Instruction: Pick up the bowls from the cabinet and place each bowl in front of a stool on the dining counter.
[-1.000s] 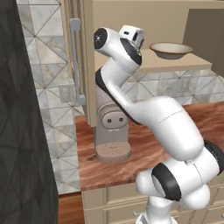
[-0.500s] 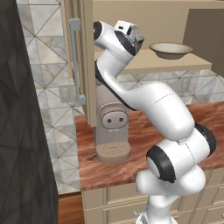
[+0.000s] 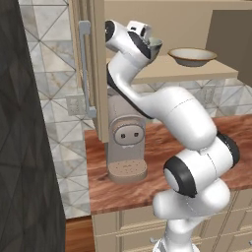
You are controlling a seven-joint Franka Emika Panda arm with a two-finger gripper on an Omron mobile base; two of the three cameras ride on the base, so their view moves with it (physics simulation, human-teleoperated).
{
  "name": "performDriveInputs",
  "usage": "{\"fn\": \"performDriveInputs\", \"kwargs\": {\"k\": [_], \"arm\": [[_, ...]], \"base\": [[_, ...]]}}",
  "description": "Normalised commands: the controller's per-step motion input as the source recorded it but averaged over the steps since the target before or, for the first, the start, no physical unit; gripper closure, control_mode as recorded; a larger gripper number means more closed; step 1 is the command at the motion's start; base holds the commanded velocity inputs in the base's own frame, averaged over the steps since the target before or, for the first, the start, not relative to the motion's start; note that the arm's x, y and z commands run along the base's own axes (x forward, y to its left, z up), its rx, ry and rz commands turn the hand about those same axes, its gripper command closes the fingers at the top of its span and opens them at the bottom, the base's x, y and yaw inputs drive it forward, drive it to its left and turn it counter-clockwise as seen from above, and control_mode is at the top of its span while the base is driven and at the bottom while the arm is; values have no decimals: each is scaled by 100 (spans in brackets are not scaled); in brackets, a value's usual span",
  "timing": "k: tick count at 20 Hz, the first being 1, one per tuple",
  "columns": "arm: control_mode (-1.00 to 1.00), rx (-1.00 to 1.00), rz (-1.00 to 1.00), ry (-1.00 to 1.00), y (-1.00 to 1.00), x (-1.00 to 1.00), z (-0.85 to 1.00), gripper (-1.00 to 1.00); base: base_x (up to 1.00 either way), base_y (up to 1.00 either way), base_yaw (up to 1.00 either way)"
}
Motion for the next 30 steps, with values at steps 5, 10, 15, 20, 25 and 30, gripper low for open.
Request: {"fn": "performDriveInputs", "kwargs": {"k": [5,10,15,20,25,30], "arm": [[-100,0,15,0,0,4,-7,-100],[-100,0,17,0,0,0,-14,-100],[-100,0,16,0,0,9,-7,-100],[-100,0,13,0,1,14,0,-100],[-100,-1,9,0,5,9,0,-100],[-100,-5,2,0,8,4,8,-100]], "base": [[0,0,0],[0,0,0],[0,0,0],[0,0,0],[0,0,0],[0,0,0]]}}
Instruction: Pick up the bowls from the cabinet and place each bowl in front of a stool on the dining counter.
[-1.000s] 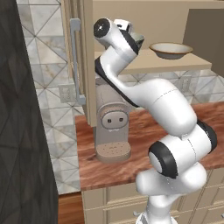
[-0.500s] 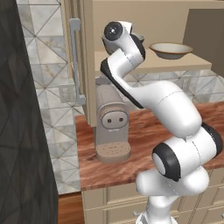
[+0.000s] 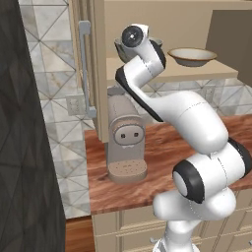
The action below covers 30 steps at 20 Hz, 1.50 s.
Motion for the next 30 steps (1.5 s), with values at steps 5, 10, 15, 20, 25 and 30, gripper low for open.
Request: {"fn": "performDriveInputs", "kwargs": {"k": [5,10,15,20,25,30], "arm": [[-100,-5,1,-1,2,4,8,-100],[-100,-1,3,0,3,19,2,-100],[-100,0,4,0,1,32,0,-100],[-100,0,2,0,0,33,0,-100],[-100,0,0,0,0,22,0,-100],[-100,0,0,0,0,15,-2,-100]], "base": [[0,0,0],[0,0,0],[0,0,0],[0,0,0],[0,0,0],[0,0,0]]}}
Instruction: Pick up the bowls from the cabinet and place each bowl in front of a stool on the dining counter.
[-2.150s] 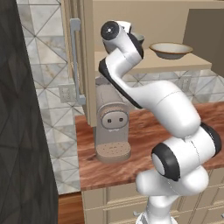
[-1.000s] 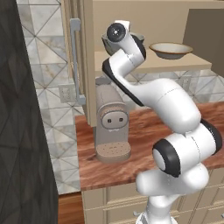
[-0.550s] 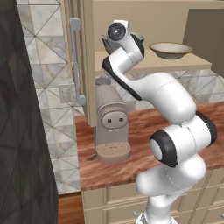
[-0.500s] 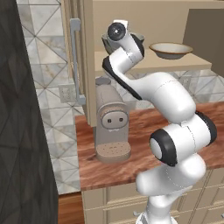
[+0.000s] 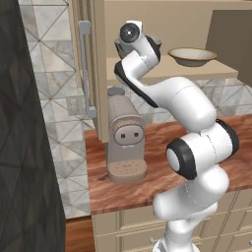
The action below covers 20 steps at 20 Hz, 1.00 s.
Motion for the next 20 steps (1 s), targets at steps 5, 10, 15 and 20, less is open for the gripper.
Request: {"fn": "performDriveInputs", "kwargs": {"k": [5,10,15,20], "arm": [[-100,0,0,0,0,1,-3,100],[-100,0,0,0,0,0,-5,100],[-100,0,0,0,0,0,-1,100],[-100,0,0,-1,1,-7,0,100]], "base": [[0,0,0],[0,0,0],[0,0,0],[0,0,0]]}}
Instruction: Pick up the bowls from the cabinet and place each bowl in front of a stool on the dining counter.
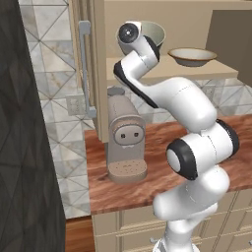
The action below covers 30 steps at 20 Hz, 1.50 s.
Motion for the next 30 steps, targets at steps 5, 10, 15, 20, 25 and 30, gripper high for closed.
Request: {"fn": "performDriveInputs", "kwargs": {"k": [5,10,15,20,25,30], "arm": [[-100,0,0,-4,1,-65,-2,100],[-100,0,0,-13,-4,-100,0,100],[-100,-2,2,-3,-11,-100,0,100],[-100,-3,3,24,-3,-100,-3,100],[-100,0,2,27,0,-100,0,100],[-100,4,1,22,-2,-100,-4,100]], "base": [[0,0,0],[0,0,0],[0,0,0],[0,0,0],[0,0,0],[0,0,0]]}}
